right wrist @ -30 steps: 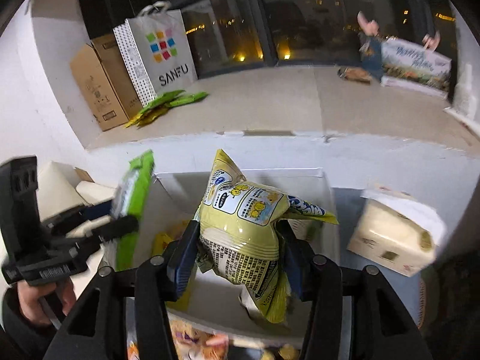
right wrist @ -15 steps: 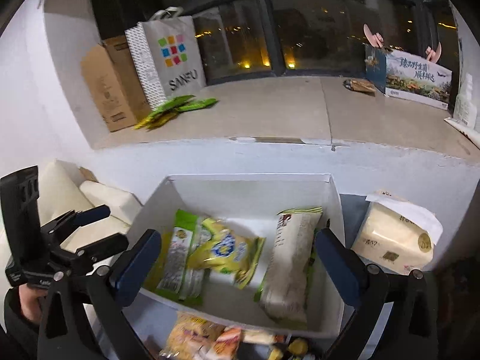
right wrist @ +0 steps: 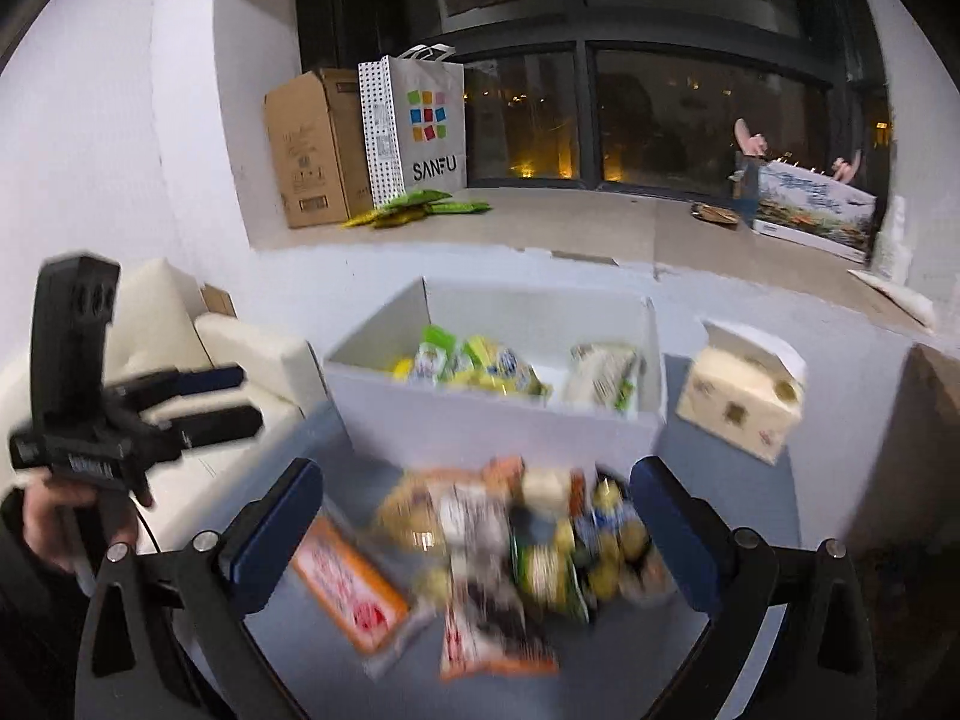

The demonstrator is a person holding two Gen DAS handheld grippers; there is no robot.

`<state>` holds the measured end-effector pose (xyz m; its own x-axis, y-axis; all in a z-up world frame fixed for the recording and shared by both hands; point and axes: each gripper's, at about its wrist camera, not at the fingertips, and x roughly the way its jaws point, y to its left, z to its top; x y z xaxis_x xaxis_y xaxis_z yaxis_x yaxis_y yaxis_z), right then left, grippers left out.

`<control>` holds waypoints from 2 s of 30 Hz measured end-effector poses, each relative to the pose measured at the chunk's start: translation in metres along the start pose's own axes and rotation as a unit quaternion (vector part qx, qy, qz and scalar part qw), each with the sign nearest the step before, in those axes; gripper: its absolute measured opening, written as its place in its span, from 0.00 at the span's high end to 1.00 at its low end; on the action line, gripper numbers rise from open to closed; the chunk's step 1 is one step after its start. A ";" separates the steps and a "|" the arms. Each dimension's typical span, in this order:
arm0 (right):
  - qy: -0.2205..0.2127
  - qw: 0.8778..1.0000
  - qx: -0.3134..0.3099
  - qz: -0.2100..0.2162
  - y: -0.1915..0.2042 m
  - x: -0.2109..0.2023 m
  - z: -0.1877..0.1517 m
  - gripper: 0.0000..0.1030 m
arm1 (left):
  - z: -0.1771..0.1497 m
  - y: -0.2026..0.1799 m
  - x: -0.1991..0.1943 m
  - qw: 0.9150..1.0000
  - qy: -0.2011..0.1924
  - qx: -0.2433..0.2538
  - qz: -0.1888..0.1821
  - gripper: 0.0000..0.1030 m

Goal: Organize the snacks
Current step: 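Grasp the white-and-orange chip bag with the right gripper, then grasp the orange flying-cake pack with the left gripper while the right holds the chip bag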

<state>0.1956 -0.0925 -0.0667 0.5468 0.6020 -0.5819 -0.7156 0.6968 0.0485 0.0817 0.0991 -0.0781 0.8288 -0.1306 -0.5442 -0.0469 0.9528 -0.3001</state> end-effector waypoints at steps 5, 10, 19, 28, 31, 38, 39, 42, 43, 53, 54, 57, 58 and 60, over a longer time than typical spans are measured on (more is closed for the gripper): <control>0.011 1.000 0.003 -0.026 0.003 -0.013 -0.042 0.00 | -0.027 -0.003 0.002 0.999 0.025 -0.021 0.012 0.00; 0.036 0.999 0.025 -0.013 0.000 -0.003 -0.066 0.00 | -0.046 -0.002 0.010 0.997 0.041 -0.054 0.029 0.00; 0.072 0.997 -0.009 -0.011 0.007 0.043 -0.051 0.00 | -0.061 0.005 0.011 0.994 0.049 -0.094 0.041 0.00; 0.151 0.986 -0.060 -0.023 0.015 0.139 -0.026 0.00 | -0.069 0.006 0.008 0.993 0.053 -0.092 0.046 0.00; 0.173 0.981 -0.072 -0.044 0.014 0.161 -0.028 0.19 | -0.070 0.007 0.007 0.993 0.054 -0.093 0.044 0.00; 0.166 0.984 -0.058 -0.034 0.007 0.159 -0.030 0.60 | -0.072 0.006 0.010 0.996 0.064 -0.056 0.029 0.00; 0.158 0.985 -0.055 -0.031 0.006 0.153 -0.029 0.61 | -0.071 0.006 0.009 0.996 0.065 -0.049 0.028 0.00; 0.126 0.992 -0.021 -0.005 -0.002 0.126 -0.019 0.63 | -0.066 0.002 0.011 0.998 0.068 0.005 0.009 0.00; 0.113 0.993 -0.012 0.002 -0.005 0.114 -0.016 0.63 | -0.064 0.000 0.013 0.997 0.074 0.032 0.005 0.00; -0.005 0.998 0.045 0.050 -0.031 -0.002 0.008 0.65 | -0.058 -0.021 0.047 0.924 0.156 0.343 -0.059 0.00; -0.012 0.997 0.052 0.057 -0.033 -0.013 0.007 0.65 | -0.059 -0.025 0.050 0.912 0.165 0.368 -0.070 0.00; -0.021 0.996 0.054 0.064 -0.037 -0.035 0.003 0.65 | -0.061 -0.034 0.060 0.870 0.203 0.434 -0.114 0.00; -0.023 0.996 0.051 0.065 -0.037 -0.043 0.000 0.65 | -0.062 -0.036 0.064 0.859 0.216 0.447 -0.126 0.00; -0.022 0.996 0.055 0.065 -0.038 -0.049 -0.006 0.65 | -0.065 -0.038 0.074 0.829 0.252 0.473 -0.158 0.00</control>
<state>0.1932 -0.1506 -0.0445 0.4732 0.7051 -0.5282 -0.7308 0.6490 0.2117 0.1088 0.0354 -0.1579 0.3667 -0.2860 -0.8853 0.7841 0.6072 0.1286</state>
